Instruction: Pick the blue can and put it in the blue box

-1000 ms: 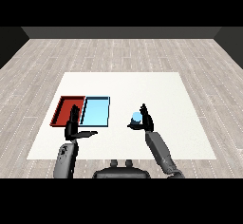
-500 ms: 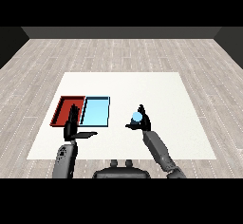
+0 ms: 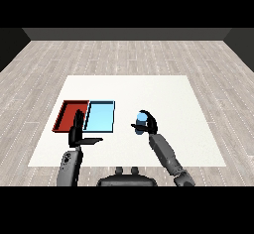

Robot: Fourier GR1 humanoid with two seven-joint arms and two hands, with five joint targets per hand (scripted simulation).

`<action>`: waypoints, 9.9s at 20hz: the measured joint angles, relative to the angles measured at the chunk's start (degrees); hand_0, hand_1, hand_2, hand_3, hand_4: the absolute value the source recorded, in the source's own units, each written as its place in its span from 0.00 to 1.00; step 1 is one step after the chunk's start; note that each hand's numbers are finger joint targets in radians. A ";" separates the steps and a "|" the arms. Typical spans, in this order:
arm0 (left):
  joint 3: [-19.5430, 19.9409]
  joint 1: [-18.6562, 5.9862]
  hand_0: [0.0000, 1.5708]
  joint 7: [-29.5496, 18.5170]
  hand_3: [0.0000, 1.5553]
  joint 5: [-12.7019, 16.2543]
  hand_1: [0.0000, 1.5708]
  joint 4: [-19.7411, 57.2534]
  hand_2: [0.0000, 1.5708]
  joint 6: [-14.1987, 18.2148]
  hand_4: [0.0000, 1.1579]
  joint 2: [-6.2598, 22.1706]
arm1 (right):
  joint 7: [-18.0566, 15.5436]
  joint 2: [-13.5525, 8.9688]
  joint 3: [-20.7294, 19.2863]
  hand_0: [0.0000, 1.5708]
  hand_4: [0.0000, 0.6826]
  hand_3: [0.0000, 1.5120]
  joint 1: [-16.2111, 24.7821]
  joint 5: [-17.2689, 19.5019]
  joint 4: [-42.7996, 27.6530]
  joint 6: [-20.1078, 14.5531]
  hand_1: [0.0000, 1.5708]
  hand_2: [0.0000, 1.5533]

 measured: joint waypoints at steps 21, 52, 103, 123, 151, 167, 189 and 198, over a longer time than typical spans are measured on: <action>-2.62 -0.99 0.00 0.16 0.00 -1.86 0.00 1.24 0.00 0.17 0.00 -0.29 | 2.50 -0.23 7.07 0.93 0.77 0.92 1.62 8.43 -13.87 -9.77 0.93 0.96; -19.77 -13.16 0.00 6.43 0.00 4.63 0.00 7.11 0.00 9.77 0.00 -1.84 | 9.68 -2.56 -0.41 0.92 0.83 0.92 -0.11 14.73 -26.37 2.93 0.92 0.95; -33.84 -31.11 0.00 1.68 0.00 21.57 0.00 30.58 0.00 22.74 0.00 -1.79 | 7.37 0.26 12.23 0.93 0.78 0.91 -4.61 7.88 -24.43 -1.99 0.93 0.94; -39.28 -36.30 1.00 2.17 0.94 27.54 1.00 36.12 0.99 33.61 0.98 -0.45 | 8.40 -0.79 14.57 0.91 0.78 0.91 -7.00 6.99 -25.25 -3.34 0.91 0.94; -35.13 -34.26 1.00 3.57 0.96 21.56 1.00 35.28 1.00 36.40 0.99 -1.64 | 12.25 0.15 8.22 0.00 0.00 0.00 -4.62 11.11 -28.58 -3.61 0.00 0.00; -24.78 -33.84 1.00 4.06 0.95 18.79 1.00 36.55 0.99 34.68 0.97 5.78 | 10.95 -6.79 -6.80 0.00 0.00 0.00 9.79 -1.16 -49.82 4.83 0.00 0.00; -14.53 -49.76 0.61 14.36 0.52 13.93 0.61 82.89 0.55 30.94 0.80 8.21 | 8.19 -9.09 -15.16 0.00 0.00 0.00 8.85 -3.88 -39.51 9.58 0.00 0.00; -14.82 -49.02 0.00 15.08 0.00 12.08 0.00 88.20 0.00 24.92 0.45 8.10 | 6.70 -8.07 -14.95 0.00 0.00 0.00 8.21 -3.68 -38.42 10.69 0.00 0.00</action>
